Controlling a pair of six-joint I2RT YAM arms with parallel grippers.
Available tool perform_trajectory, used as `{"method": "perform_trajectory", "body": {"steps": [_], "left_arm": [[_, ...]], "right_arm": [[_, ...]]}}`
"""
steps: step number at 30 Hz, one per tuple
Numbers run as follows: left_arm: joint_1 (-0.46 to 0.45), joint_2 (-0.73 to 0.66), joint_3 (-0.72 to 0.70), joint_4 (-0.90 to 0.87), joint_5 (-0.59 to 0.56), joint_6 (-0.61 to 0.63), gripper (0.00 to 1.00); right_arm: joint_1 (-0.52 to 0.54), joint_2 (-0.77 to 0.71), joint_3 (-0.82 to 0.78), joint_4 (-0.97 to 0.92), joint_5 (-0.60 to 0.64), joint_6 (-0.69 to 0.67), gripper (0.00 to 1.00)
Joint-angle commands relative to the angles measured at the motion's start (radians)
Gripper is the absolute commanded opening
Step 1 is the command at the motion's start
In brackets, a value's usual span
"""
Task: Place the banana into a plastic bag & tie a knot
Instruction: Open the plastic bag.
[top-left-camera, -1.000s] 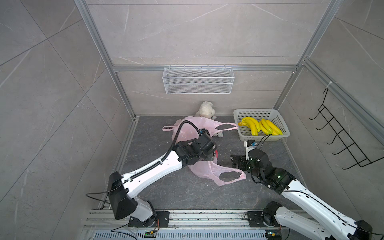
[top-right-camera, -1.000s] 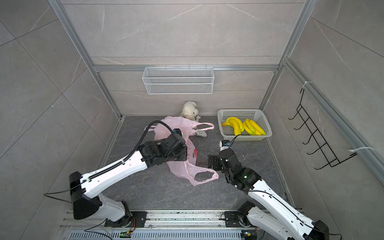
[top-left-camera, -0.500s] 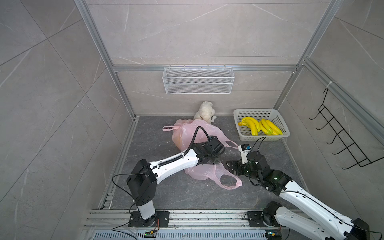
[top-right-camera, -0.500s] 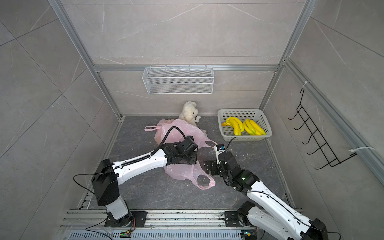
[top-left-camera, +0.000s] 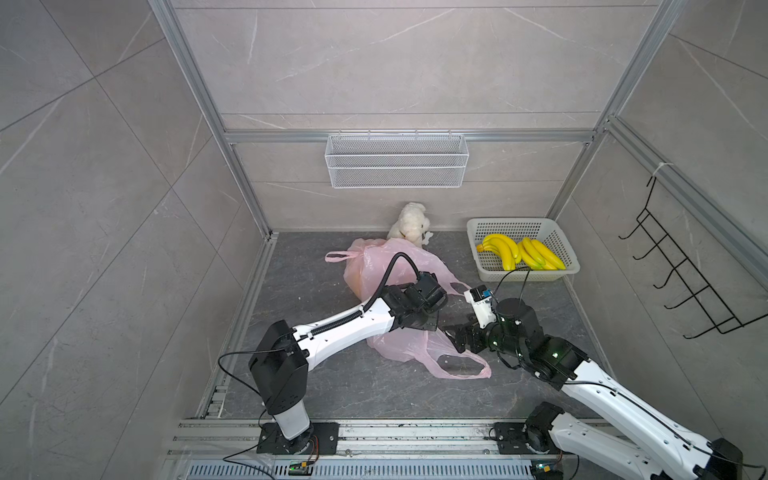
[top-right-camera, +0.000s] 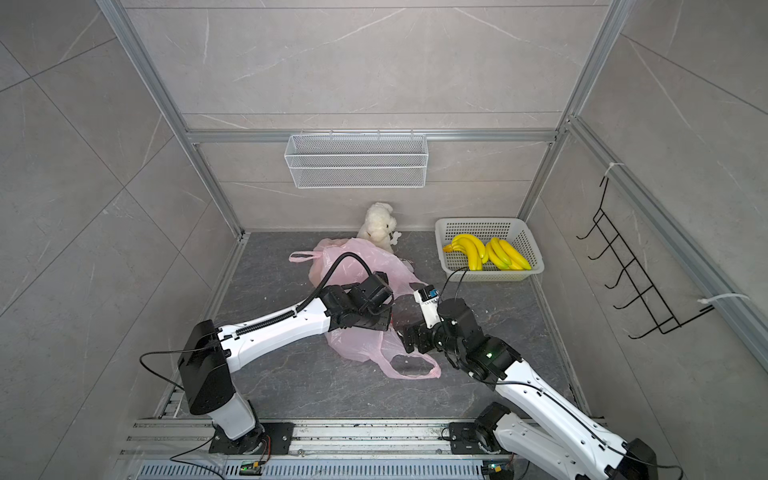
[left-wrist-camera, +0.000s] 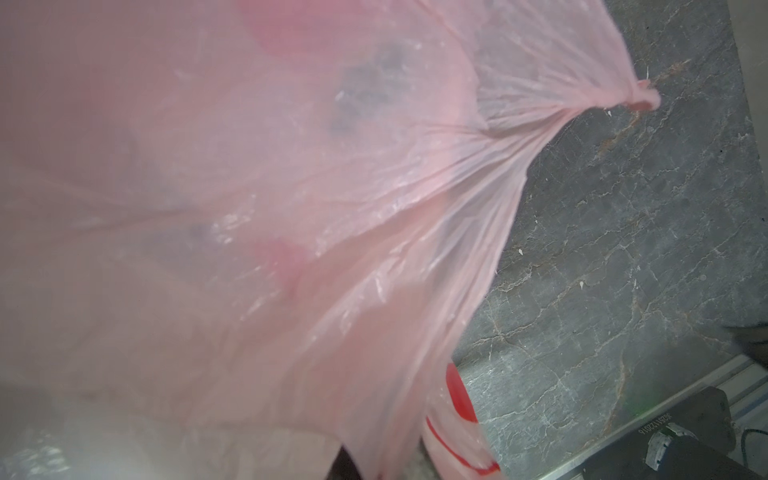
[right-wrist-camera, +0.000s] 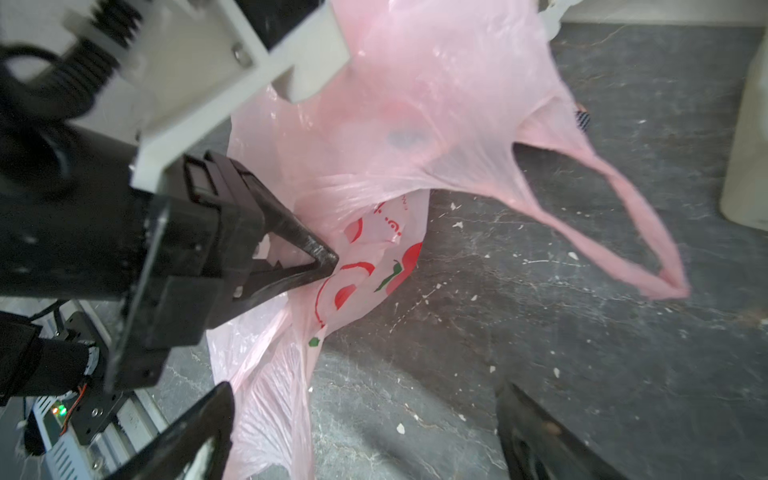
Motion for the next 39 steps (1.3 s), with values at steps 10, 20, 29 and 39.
{"method": "perform_trajectory", "body": {"steps": [10, 20, 29, 39], "left_arm": [[0.003, -0.080, -0.028, 0.035, 0.051, 0.030, 0.01], [-0.004, -0.205, -0.156, 0.116, 0.037, 0.018, 0.32], [-0.095, -0.299, -0.211, 0.122, -0.100, 0.074, 0.60], [-0.109, -0.227, -0.159, 0.034, -0.165, 0.049, 0.61]], "right_arm": [[0.096, 0.194, 0.014, 0.122, -0.009, -0.007, 0.73], [0.098, 0.149, -0.022, 0.194, 0.076, 0.077, 0.24], [0.110, 0.082, -0.062, 0.236, 0.066, 0.136, 0.15], [0.130, 0.044, -0.056, 0.228, 0.091, 0.140, 0.13]]}}
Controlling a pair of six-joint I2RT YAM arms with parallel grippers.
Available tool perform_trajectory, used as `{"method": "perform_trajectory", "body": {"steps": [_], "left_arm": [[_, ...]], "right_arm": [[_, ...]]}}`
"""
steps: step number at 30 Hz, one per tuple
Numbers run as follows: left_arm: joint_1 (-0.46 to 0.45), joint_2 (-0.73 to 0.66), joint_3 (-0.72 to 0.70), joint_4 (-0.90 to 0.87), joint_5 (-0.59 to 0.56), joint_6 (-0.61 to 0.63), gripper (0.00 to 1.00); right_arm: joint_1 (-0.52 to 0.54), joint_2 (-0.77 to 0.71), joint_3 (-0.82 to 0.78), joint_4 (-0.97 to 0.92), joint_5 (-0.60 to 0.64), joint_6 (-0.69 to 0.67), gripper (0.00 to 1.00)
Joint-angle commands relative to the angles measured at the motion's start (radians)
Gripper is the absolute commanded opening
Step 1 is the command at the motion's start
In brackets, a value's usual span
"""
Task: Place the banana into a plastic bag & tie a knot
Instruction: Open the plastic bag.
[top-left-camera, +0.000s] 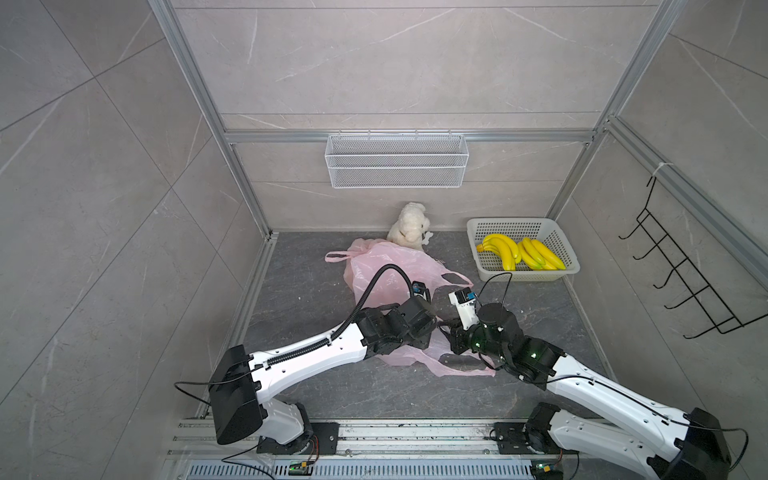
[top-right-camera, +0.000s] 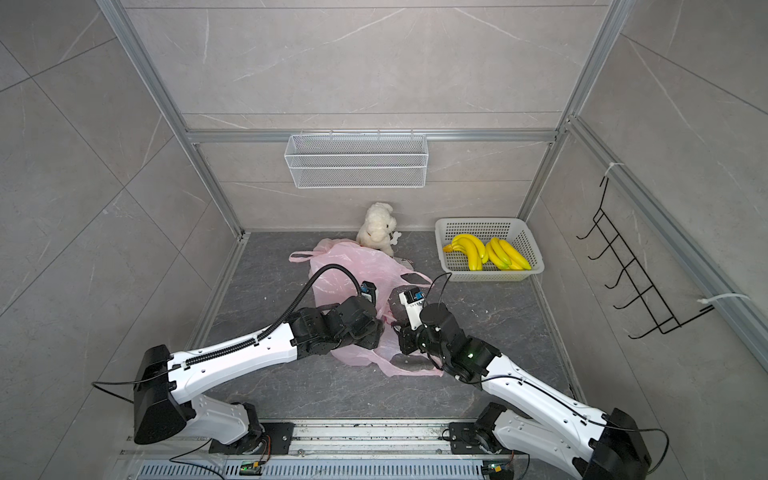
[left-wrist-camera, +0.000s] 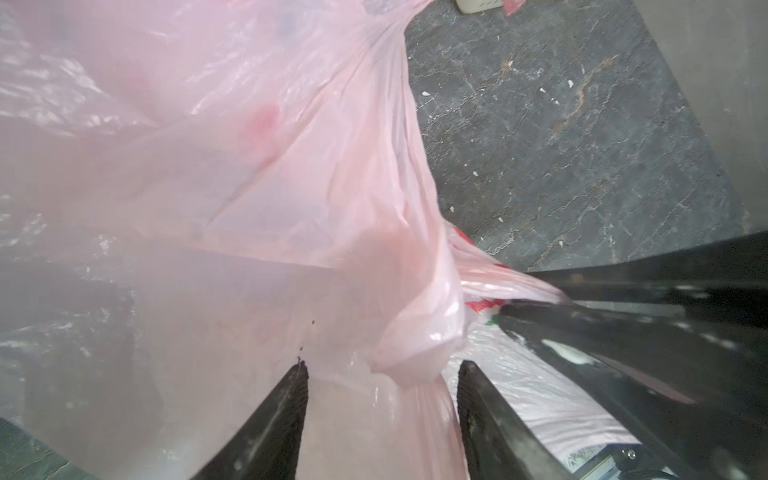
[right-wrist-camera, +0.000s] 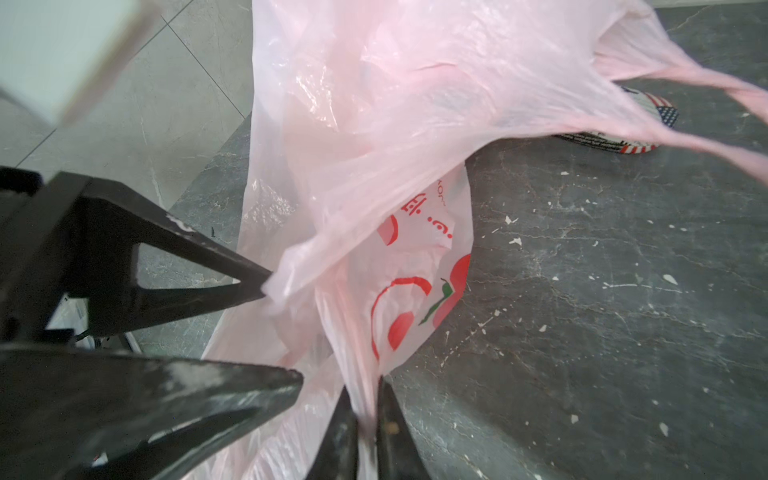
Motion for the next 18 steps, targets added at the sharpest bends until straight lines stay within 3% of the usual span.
{"method": "perform_trajectory", "body": {"steps": [1, 4, 9, 13, 18], "left_arm": [[-0.002, 0.028, 0.061, -0.036, -0.032, 0.006, 0.61], [-0.002, 0.065, 0.093, -0.051, -0.030, 0.004, 0.64], [0.003, 0.088, 0.129, -0.126, -0.153, -0.073, 0.59], [0.017, 0.093, 0.141, -0.196, -0.247, -0.121, 0.43], [0.020, 0.049, 0.104, -0.171, -0.276, -0.126, 0.23]], "right_arm": [[0.009, -0.017, -0.002, 0.018, 0.012, 0.017, 0.13], [0.023, -0.016, -0.001, 0.025, 0.012, 0.016, 0.12], [0.036, -0.031, -0.012, 0.010, 0.051, 0.021, 0.12], [0.036, -0.057, -0.031, -0.017, 0.098, 0.042, 0.09], [0.037, -0.070, -0.051, -0.063, 0.177, 0.091, 0.09]]}}
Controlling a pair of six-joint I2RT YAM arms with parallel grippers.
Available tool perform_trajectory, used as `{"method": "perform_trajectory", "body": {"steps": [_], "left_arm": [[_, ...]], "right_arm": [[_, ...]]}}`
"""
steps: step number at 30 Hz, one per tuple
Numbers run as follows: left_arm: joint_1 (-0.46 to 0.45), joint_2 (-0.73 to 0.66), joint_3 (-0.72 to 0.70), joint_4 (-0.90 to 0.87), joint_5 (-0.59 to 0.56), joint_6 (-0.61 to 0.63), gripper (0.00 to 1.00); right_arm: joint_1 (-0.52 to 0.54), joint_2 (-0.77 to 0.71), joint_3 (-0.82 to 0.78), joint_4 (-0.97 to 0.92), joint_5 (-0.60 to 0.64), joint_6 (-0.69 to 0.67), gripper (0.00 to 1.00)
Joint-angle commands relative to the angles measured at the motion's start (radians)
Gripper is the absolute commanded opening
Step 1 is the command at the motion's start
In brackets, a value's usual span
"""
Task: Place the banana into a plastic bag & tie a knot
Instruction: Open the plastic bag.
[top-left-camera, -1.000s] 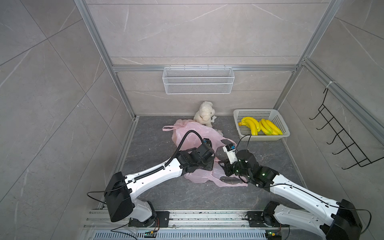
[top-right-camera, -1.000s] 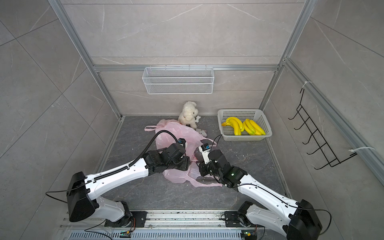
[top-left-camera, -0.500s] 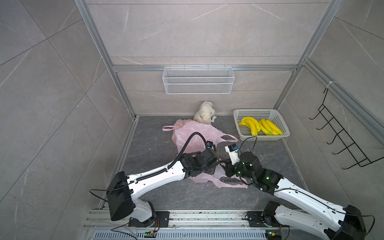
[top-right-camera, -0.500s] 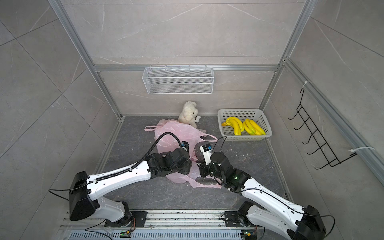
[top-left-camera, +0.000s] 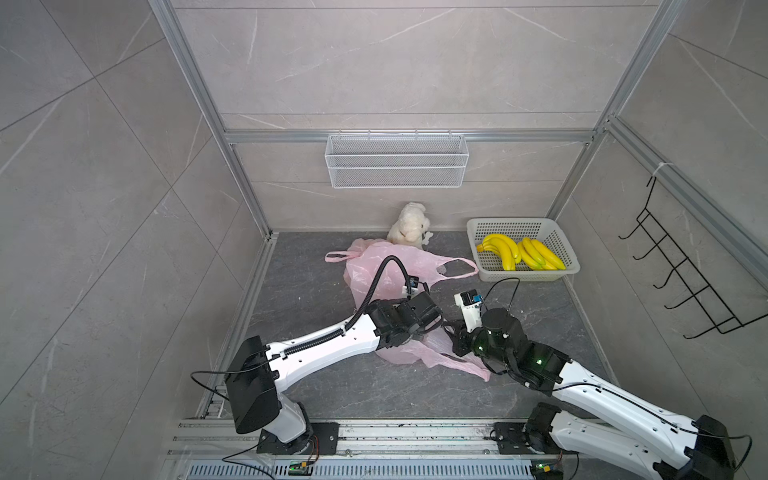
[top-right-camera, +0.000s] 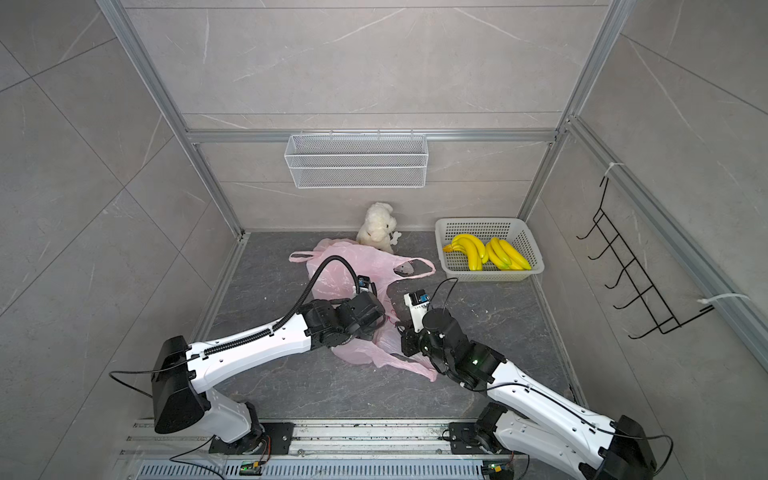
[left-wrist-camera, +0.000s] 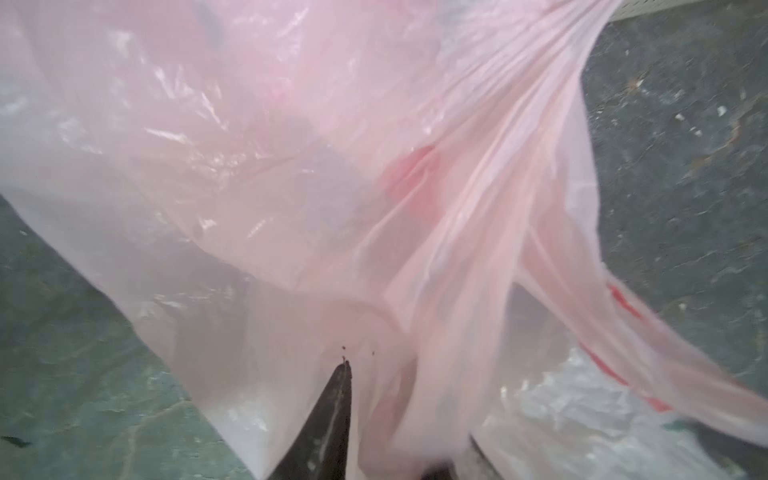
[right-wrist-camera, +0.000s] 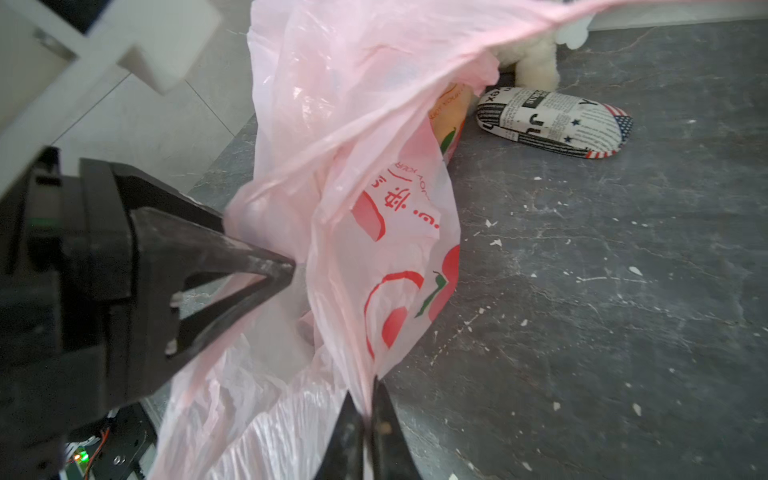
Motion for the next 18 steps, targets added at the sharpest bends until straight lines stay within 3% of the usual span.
{"method": "perform_trajectory", "body": {"steps": [1, 4, 9, 14, 15, 18], "left_arm": [[0.005, -0.056, -0.011, 0.000, -0.072, -0.024, 0.17], [0.005, -0.114, -0.053, 0.064, -0.069, 0.000, 0.00], [0.002, -0.229, -0.128, 0.206, -0.018, 0.085, 0.00], [0.002, -0.304, -0.176, 0.337, 0.052, 0.141, 0.00], [0.001, -0.302, -0.176, 0.349, 0.065, 0.148, 0.00], [0.003, -0.258, -0.124, 0.303, 0.082, 0.162, 0.00]], "right_arm": [[0.005, -0.012, -0.026, -0.051, 0.093, 0.066, 0.09], [0.002, 0.014, -0.031, -0.086, 0.150, 0.122, 0.09], [-0.027, 0.087, -0.018, -0.189, 0.226, 0.232, 0.09], [-0.069, 0.102, -0.029, -0.232, 0.206, 0.281, 0.12], [-0.069, 0.093, -0.030, -0.222, 0.193, 0.264, 0.16], [-0.069, 0.021, -0.031, -0.183, 0.131, 0.183, 0.47]]}}
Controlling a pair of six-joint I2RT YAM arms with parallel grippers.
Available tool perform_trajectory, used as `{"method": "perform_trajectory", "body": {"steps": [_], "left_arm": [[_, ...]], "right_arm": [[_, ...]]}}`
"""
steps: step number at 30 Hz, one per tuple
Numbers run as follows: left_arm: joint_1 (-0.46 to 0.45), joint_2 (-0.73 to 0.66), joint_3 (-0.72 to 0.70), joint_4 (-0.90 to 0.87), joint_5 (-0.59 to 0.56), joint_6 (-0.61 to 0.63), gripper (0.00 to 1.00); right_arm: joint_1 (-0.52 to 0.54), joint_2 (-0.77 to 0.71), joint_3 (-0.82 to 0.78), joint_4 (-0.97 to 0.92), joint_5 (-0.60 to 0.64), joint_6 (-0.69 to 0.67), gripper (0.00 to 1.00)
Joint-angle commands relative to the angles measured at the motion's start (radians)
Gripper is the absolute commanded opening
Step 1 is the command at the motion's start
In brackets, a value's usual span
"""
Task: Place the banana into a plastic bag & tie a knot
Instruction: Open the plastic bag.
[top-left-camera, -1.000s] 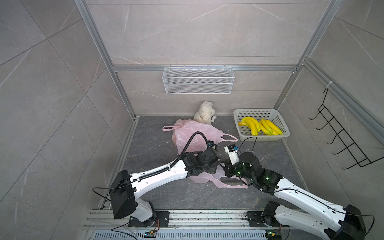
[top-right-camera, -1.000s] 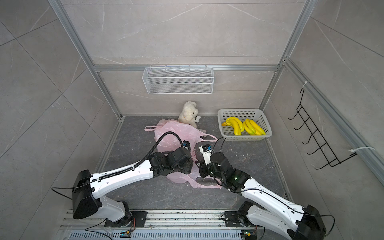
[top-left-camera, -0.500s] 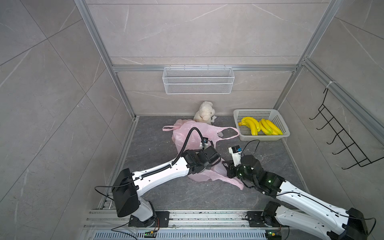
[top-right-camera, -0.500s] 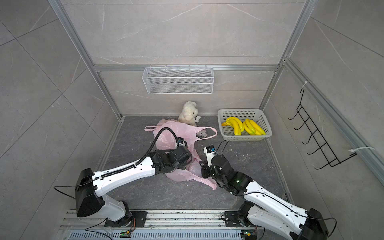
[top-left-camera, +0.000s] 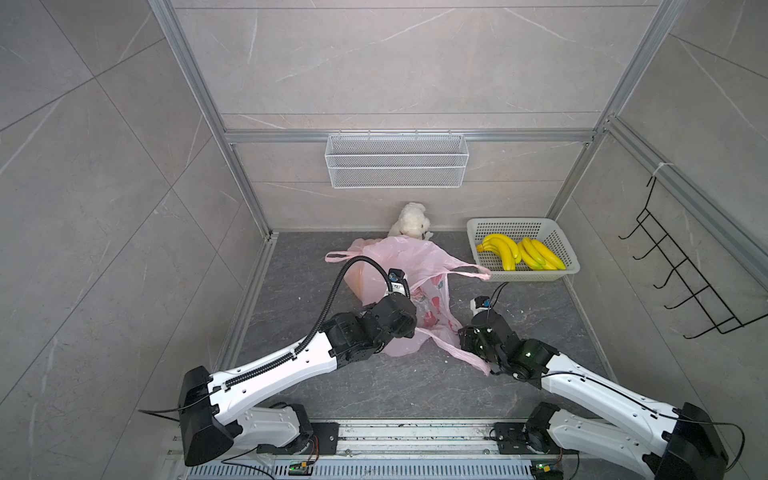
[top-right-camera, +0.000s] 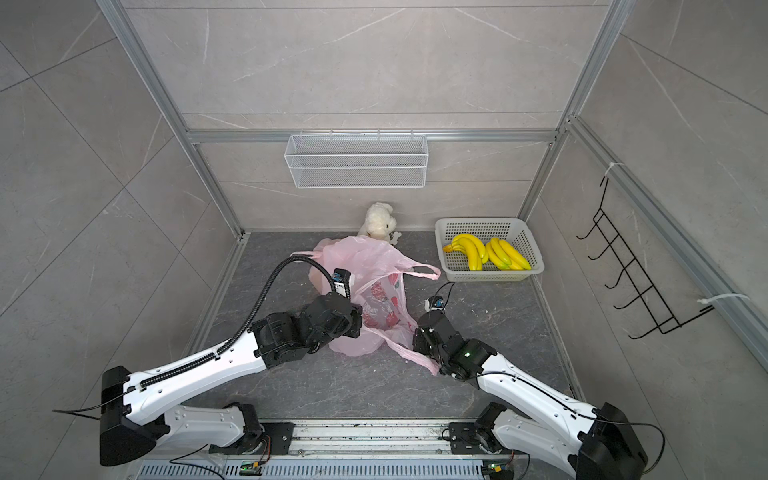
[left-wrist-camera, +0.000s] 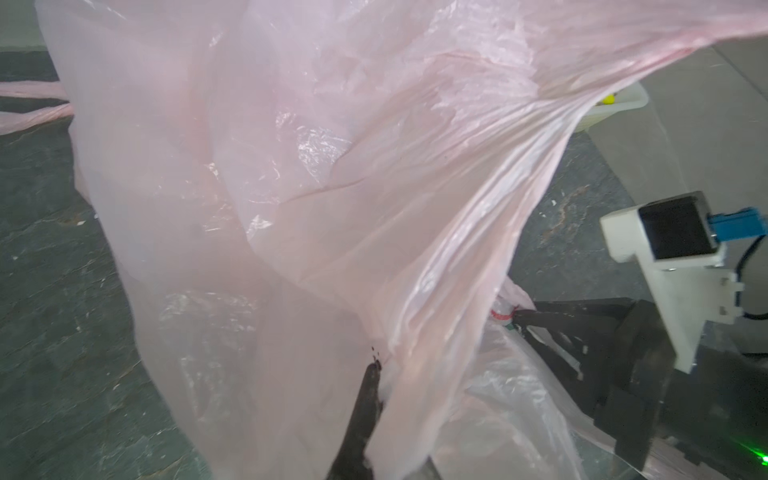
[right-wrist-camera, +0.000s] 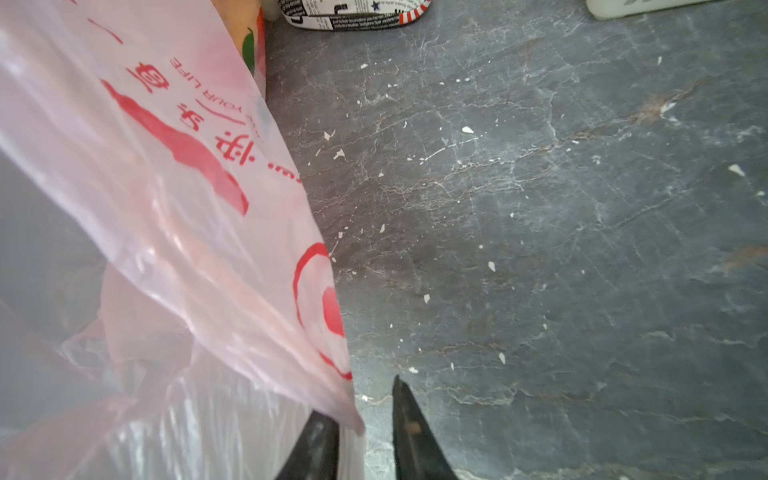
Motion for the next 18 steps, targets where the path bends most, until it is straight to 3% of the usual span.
{"method": "perform_trajectory", "body": {"steps": [1, 4, 8, 13, 18], "left_arm": [[0.002, 0.043, 0.063, 0.010, 0.032, 0.047, 0.00], [0.010, 0.083, 0.105, -0.063, 0.001, 0.021, 0.00], [0.030, 0.123, 0.151, -0.117, 0.012, 0.005, 0.00], [0.041, 0.161, 0.186, -0.134, 0.032, 0.015, 0.00], [0.044, 0.186, 0.202, -0.132, 0.066, 0.019, 0.00]], "right_arm": [[-0.001, -0.087, 0.010, -0.008, -0.047, -0.080, 0.57], [-0.003, -0.139, 0.090, -0.104, -0.021, -0.151, 0.74], [-0.018, -0.223, 0.171, -0.182, -0.029, -0.235, 0.90], [-0.033, -0.318, 0.259, -0.273, 0.058, -0.282, 1.00], [-0.058, -0.300, 0.357, -0.314, 0.199, -0.334, 1.00]]}}
